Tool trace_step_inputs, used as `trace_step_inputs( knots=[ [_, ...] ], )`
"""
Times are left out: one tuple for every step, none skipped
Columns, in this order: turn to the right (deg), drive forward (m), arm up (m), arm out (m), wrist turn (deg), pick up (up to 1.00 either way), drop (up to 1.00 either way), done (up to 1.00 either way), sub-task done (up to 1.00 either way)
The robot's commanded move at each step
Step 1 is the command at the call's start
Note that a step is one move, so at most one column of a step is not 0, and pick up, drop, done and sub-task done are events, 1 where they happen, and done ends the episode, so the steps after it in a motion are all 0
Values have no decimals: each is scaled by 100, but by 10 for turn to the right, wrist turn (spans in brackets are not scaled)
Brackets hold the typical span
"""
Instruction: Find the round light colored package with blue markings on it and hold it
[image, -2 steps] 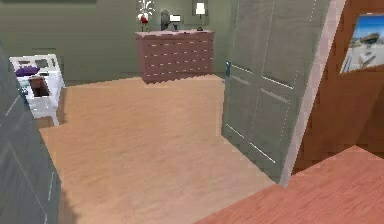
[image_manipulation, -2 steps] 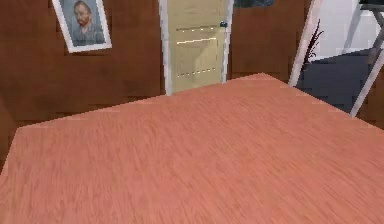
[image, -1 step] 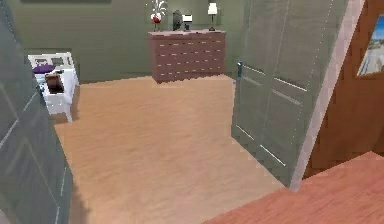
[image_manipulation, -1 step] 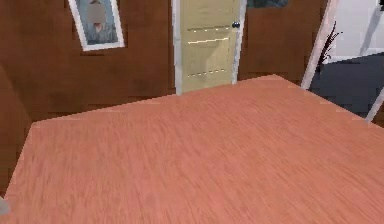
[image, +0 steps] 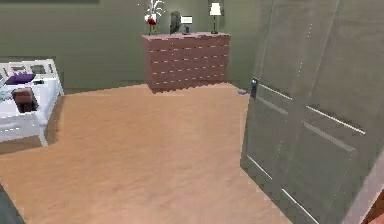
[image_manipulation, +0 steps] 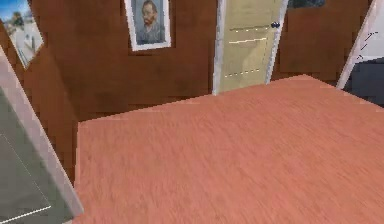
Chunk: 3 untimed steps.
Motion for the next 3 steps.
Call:
trace_step_inputs(
  knots=[
    [-270,0,0,0,0,0,0,0,0],
    [0,100,0,0,0,0,0,0,0],
    [-30,0,0,0,0,0,0,0,0]
  ],
)
